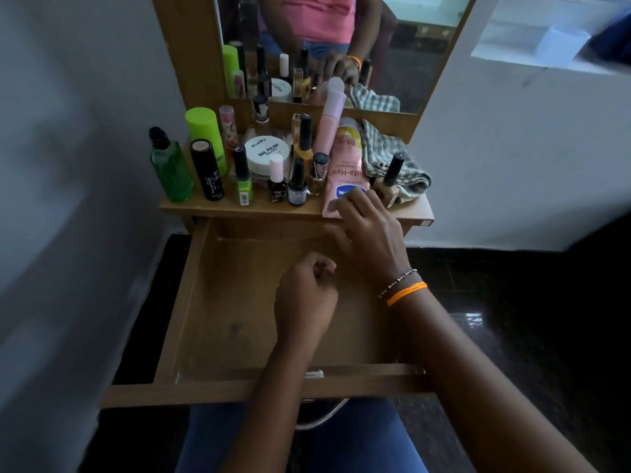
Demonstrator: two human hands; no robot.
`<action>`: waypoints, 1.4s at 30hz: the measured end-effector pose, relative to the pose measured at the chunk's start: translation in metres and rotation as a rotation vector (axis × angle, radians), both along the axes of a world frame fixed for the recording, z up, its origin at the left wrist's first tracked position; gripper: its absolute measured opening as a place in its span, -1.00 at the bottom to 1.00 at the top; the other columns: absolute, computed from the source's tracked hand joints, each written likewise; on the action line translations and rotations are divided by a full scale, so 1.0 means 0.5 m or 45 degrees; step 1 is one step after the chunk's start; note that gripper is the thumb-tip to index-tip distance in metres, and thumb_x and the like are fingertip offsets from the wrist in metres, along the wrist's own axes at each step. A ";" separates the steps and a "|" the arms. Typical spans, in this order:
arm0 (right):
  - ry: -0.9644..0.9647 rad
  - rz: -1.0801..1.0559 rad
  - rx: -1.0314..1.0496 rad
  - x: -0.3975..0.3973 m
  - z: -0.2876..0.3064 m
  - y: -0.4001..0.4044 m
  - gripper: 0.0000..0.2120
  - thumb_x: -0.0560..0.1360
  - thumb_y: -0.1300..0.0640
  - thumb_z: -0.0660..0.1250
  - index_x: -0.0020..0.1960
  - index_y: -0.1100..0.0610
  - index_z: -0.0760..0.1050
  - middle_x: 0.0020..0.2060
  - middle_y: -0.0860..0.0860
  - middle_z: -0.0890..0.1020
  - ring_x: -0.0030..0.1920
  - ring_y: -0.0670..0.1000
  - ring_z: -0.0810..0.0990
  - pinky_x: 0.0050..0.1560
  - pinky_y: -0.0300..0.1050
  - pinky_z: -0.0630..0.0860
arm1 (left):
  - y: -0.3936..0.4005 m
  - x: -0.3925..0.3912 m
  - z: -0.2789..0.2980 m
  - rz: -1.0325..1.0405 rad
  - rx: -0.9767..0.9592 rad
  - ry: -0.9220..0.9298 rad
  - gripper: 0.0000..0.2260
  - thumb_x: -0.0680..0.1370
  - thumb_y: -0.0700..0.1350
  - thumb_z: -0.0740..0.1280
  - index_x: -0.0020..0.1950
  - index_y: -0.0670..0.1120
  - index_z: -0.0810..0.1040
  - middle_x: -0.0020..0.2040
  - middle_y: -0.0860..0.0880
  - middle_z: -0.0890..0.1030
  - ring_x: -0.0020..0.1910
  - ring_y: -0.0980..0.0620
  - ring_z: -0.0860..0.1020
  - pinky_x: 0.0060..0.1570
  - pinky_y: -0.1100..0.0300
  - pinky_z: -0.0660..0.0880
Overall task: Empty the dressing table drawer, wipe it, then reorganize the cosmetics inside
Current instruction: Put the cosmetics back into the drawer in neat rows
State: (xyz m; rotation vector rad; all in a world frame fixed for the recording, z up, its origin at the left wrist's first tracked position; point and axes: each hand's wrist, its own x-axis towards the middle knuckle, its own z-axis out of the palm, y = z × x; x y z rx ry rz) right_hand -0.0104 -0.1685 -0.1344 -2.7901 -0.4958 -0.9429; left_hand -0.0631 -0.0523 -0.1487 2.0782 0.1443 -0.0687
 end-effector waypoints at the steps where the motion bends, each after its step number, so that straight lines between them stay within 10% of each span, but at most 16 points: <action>1: -0.004 -0.011 0.014 0.003 -0.002 0.005 -0.87 0.37 0.15 0.42 -0.13 0.17 0.54 -0.20 0.08 0.57 -0.15 0.10 0.54 -0.31 -0.09 0.47 | 0.001 0.000 0.000 0.004 0.002 0.002 -0.83 0.54 -0.12 0.26 -0.19 0.13 0.47 -0.27 0.15 0.50 -0.24 0.11 0.50 -0.35 0.25 0.32; 38: -0.201 -0.082 0.583 -0.136 0.045 0.047 -0.94 0.42 0.34 0.31 -0.19 0.24 0.44 -0.32 0.13 0.52 -0.38 0.09 0.50 -0.42 0.01 0.48 | -0.002 0.003 -0.014 0.000 -0.261 -0.151 -0.82 0.52 -0.20 0.27 -0.19 0.08 0.51 -0.28 0.15 0.55 -0.32 0.34 0.50 -0.36 0.51 0.35; 42: -0.212 -0.095 0.605 -0.208 0.062 0.047 -0.91 0.45 0.30 0.31 -0.15 0.16 0.42 -0.29 0.08 0.53 -0.34 0.02 0.51 -0.34 -0.11 0.51 | 0.004 0.005 -0.018 0.050 -0.403 -0.249 -0.90 0.54 -0.22 0.27 0.01 -0.06 0.51 -0.23 0.06 0.56 -0.29 0.12 0.55 -0.29 0.31 0.45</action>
